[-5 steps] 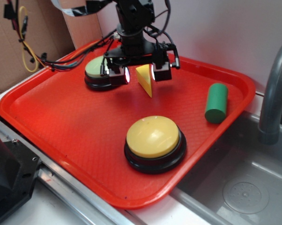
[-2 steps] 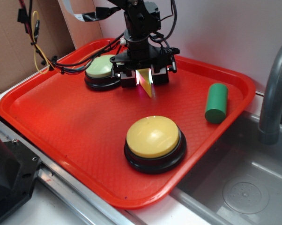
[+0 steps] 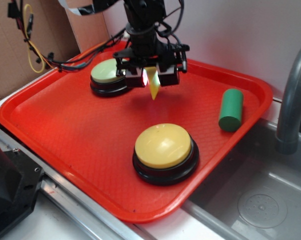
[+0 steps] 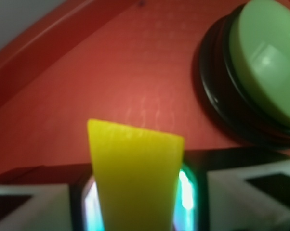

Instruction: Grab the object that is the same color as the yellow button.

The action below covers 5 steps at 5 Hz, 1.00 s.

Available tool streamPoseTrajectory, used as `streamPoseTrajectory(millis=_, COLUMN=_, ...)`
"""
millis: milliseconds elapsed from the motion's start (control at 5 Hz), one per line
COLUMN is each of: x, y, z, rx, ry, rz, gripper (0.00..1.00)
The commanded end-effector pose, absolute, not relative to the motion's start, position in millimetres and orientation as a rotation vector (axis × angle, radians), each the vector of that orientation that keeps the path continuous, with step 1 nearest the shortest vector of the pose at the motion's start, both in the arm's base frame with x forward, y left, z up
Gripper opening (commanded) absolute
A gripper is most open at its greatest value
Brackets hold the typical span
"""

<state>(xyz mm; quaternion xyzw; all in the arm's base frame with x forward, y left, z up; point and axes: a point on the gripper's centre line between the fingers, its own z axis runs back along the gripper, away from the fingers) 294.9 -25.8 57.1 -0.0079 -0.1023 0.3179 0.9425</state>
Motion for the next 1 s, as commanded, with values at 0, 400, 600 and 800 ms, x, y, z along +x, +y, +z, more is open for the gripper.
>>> streamPoseTrajectory(millis=0, x=267.0, y=-16.5, z=134.1, rx=-0.071, ry=-0.185, rz=0.293, gripper=0.0)
streamPoseTrajectory(millis=400, x=199.2, y=-10.2, z=157.5, rx=-0.073, ry=-0.175, rz=0.161, gripper=0.0)
streamPoseTrajectory(millis=600, x=179.6, y=0.5, z=157.4, rx=-0.074, ry=-0.155, rz=0.154, gripper=0.0)
streamPoseTrajectory(millis=800, x=174.9, y=10.4, z=154.1, rx=-0.041, ry=-0.162, rz=0.198, gripper=0.0)
